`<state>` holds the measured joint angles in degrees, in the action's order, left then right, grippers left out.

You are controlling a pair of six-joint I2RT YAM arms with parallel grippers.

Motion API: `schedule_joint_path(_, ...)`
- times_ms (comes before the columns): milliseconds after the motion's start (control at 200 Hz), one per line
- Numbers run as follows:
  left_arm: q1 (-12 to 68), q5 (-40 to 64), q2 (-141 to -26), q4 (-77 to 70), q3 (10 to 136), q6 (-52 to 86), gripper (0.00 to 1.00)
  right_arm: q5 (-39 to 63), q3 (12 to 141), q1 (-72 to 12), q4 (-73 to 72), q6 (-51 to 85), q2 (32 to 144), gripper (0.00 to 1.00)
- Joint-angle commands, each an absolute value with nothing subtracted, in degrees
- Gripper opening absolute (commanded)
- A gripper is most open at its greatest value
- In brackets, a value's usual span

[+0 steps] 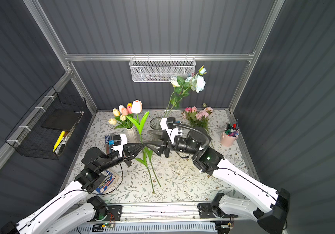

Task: Pick out pink flowers from the vase
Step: Place the flower at the center of the board.

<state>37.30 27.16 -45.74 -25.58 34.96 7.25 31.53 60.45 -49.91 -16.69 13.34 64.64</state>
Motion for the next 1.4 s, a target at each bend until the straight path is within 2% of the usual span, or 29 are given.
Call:
schedule_joint_path(0,37.1,28.8,-46.1,-31.2,34.7,10.5,0.00,31.1,61.0,-51.6,-19.5,15.6,67.3,0.57)
schedule_joint_path(210,37.1,29.8,-45.3,-31.8,33.8,10.9,0.00,28.9,61.2,-52.0,-22.2,16.8,70.7,0.46)
schedule_joint_path(615,37.1,31.4,-44.7,-32.1,32.6,10.9,0.00,23.6,60.0,-52.0,-20.1,14.0,70.3,0.40)
schedule_joint_path(795,37.1,31.5,-44.6,-32.5,32.3,11.1,0.00,23.9,60.1,-52.0,-20.0,14.5,70.8,0.23)
schedule_joint_path(956,37.1,32.3,-45.0,-31.6,32.8,10.9,0.00,25.0,60.5,-52.0,-20.1,14.1,71.4,0.00)
schedule_joint_path(996,37.1,32.3,-45.1,-31.1,33.0,10.8,0.00,24.8,60.5,-52.0,-20.1,13.8,71.3,0.00)
schedule_joint_path(1021,37.1,32.4,-45.0,-30.6,33.2,10.6,0.06,24.7,60.6,-52.0,-20.1,13.7,71.2,0.00)
schedule_joint_path(1106,37.1,32.0,-44.7,-27.3,33.9,9.0,0.39,23.7,60.6,-52.0,-19.9,12.9,70.6,0.00)
schedule_joint_path(1161,37.1,31.6,-44.1,-25.0,34.1,8.0,0.51,23.1,60.9,-52.0,-18.6,11.7,70.0,0.00)
schedule_joint_path(1251,37.1,29.9,-42.1,-21.1,34.2,6.0,0.59,22.5,61.8,-52.0,-13.3,7.7,70.0,0.00)
schedule_joint_path(1396,37.1,21.3,-36.3,-10.9,34.5,-0.2,0.60,16.2,64.1,-51.9,2.1,2.4,68.1,0.00)
